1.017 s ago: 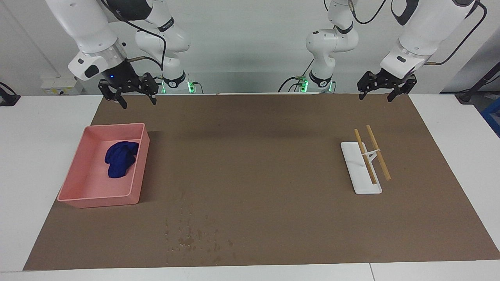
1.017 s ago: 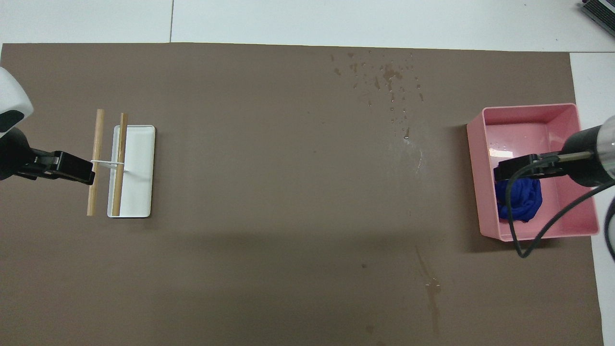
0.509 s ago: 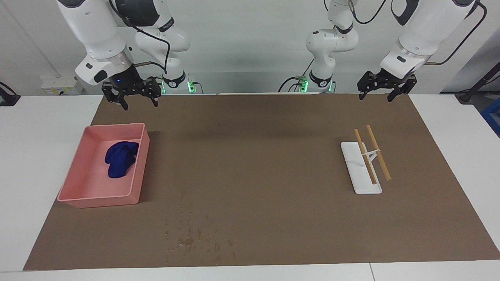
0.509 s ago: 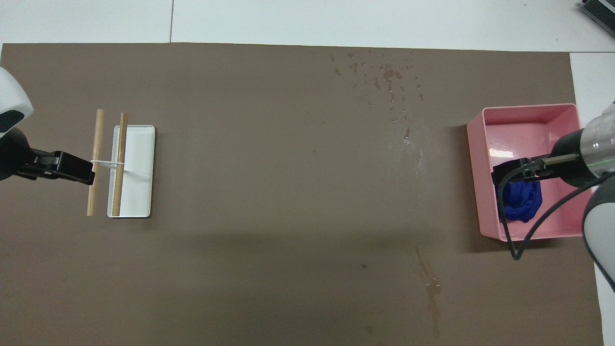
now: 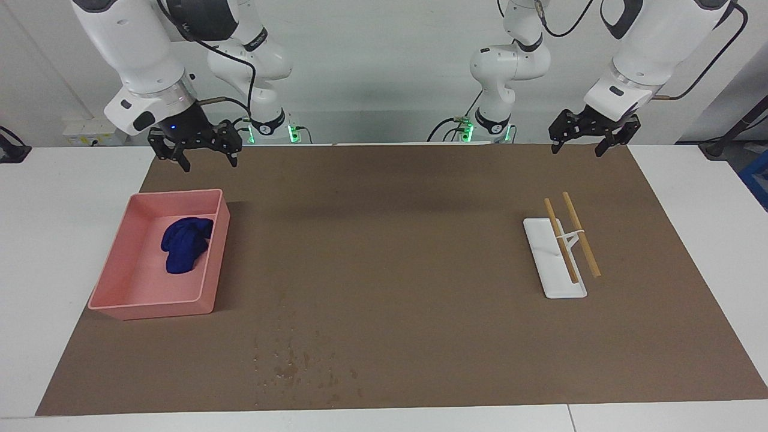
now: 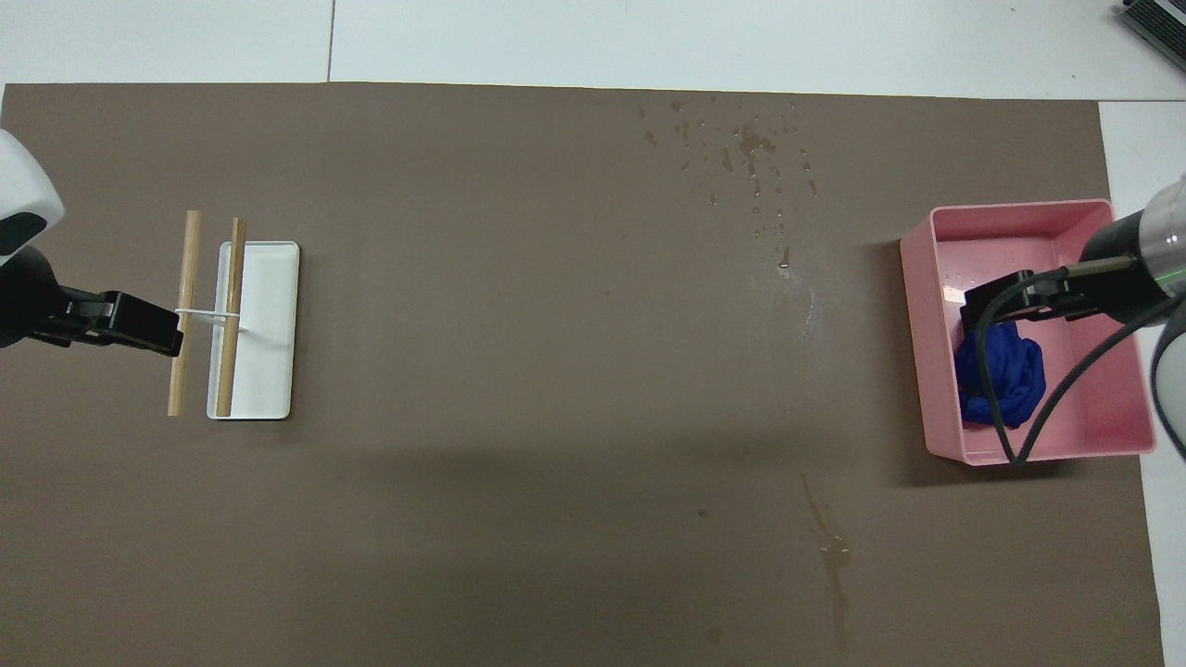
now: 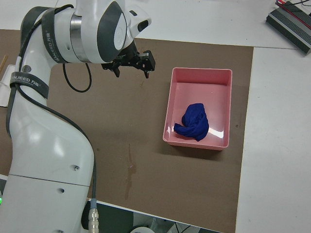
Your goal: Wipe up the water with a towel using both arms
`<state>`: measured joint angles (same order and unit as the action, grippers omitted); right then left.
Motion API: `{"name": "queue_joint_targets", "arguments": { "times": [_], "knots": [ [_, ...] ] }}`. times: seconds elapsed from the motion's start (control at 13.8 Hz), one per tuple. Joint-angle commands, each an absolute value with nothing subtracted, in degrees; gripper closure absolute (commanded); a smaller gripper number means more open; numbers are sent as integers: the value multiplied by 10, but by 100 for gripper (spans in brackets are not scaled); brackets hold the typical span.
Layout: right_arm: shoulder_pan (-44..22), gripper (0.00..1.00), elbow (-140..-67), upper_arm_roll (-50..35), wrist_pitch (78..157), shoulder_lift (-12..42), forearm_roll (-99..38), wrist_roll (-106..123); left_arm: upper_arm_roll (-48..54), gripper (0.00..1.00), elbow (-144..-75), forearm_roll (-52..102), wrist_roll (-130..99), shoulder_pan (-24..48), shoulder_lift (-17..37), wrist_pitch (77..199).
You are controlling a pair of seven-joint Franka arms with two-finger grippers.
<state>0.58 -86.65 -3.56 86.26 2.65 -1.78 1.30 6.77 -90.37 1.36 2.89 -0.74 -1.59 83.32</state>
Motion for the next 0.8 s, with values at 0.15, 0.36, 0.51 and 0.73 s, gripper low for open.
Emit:
{"name": "queue_joint_targets", "arguments": {
  "times": [0.15,0.36,0.51,0.73],
  "knots": [
    [2,0,-809,-41,830,70,-13,-25,63,0,-912,12,37,-4,-27,831],
    [4,0,-845,-40,830,51,-16,-25,63,0,-912,12,37,-4,-27,830],
    [9,0,-872,-40,828,37,-18,-26,63,0,-912,12,37,-4,-27,830],
    [9,0,-892,-40,830,26,-18,-27,63,0,-913,12,37,-4,-27,830]
  ]
}}
